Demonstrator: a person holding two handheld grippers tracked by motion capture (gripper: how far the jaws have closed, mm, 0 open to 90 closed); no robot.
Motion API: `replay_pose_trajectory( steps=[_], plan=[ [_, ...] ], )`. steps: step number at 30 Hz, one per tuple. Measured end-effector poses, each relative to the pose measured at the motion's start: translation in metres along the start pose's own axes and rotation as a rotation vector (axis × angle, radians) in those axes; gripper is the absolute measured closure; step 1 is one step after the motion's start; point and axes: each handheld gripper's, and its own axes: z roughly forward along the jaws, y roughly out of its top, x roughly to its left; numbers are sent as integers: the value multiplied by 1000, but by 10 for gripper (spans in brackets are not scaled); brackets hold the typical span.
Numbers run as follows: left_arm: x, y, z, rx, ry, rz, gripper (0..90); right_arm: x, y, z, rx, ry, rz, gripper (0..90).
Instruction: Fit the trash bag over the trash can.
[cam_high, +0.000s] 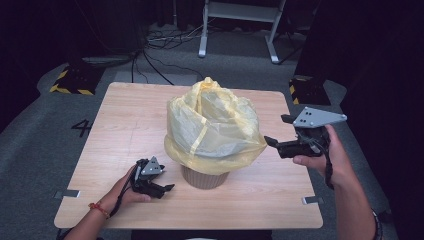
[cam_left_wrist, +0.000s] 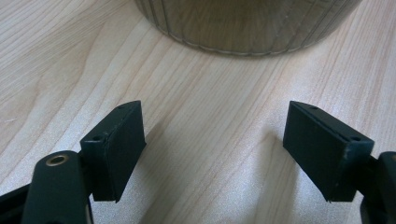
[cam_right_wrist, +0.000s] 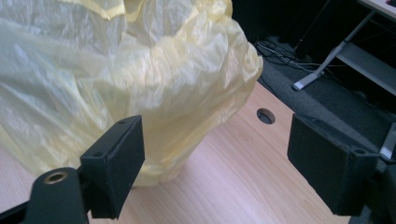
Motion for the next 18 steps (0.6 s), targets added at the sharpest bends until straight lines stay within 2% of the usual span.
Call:
replay_pose_trajectory(
  steps=[5, 18],
  plan=[
    [0, 0, 0, 0, 0, 0, 208, 2, -13, 0, 9, -6, -3, 193],
    [0, 0, 0, 0, 0, 0, 209, 9, -41, 14, 74, -28, -28, 192]
  ],
)
